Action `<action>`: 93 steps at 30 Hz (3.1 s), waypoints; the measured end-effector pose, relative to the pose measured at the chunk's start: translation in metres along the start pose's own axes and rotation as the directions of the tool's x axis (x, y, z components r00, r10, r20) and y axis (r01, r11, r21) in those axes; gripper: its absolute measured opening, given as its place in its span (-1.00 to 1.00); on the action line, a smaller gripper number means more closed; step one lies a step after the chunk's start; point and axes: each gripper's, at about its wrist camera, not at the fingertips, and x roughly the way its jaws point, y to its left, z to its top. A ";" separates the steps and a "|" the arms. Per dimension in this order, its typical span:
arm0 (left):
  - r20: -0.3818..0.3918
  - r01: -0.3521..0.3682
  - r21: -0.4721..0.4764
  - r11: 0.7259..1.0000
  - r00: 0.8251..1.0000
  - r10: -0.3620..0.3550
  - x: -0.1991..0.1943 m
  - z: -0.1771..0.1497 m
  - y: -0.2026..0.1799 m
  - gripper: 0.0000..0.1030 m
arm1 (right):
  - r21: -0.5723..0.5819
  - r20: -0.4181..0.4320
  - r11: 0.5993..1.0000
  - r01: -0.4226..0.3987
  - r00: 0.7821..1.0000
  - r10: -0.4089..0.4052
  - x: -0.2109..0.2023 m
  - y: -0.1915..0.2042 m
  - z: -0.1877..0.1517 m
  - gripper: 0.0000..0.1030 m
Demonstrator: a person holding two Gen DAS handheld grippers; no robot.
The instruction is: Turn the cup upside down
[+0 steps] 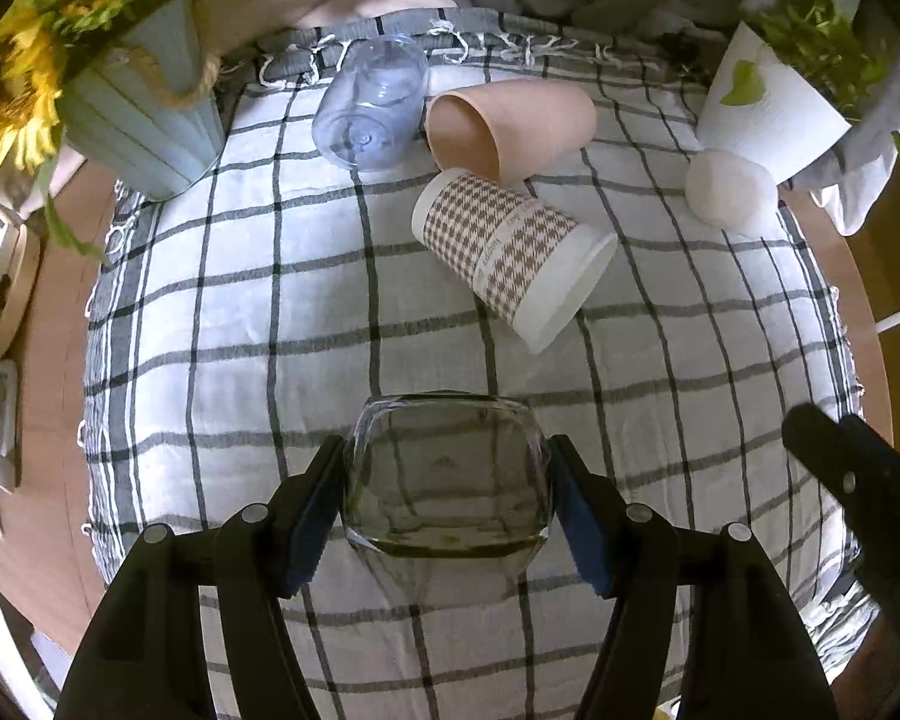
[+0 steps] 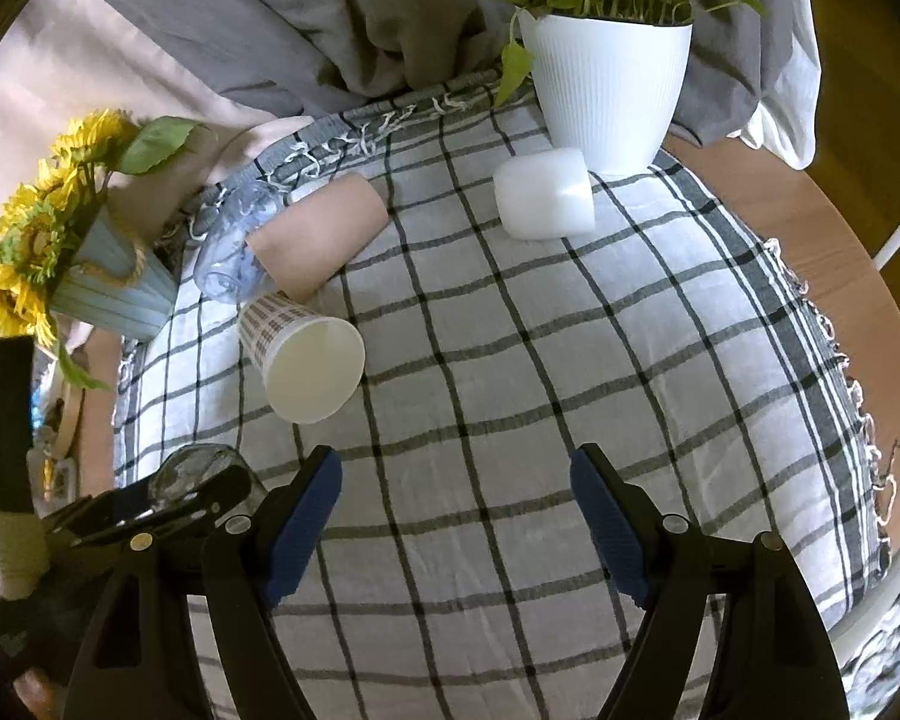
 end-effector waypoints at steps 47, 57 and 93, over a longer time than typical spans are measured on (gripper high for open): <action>0.422 -0.107 -0.145 0.984 0.893 0.159 -0.140 -0.081 0.078 0.99 | -0.175 0.300 0.982 0.076 0.954 -0.020 -0.137 0.075 -0.045 0.68; 0.492 -0.097 -0.180 0.979 0.853 0.175 -0.173 -0.097 0.099 0.99 | -0.213 0.343 0.977 0.032 0.938 0.044 -0.152 0.099 -0.065 0.68; 0.524 -0.089 -0.175 0.981 0.835 0.169 -0.184 -0.103 0.106 0.99 | -0.230 0.365 0.973 0.028 0.929 0.059 -0.159 0.115 -0.076 0.68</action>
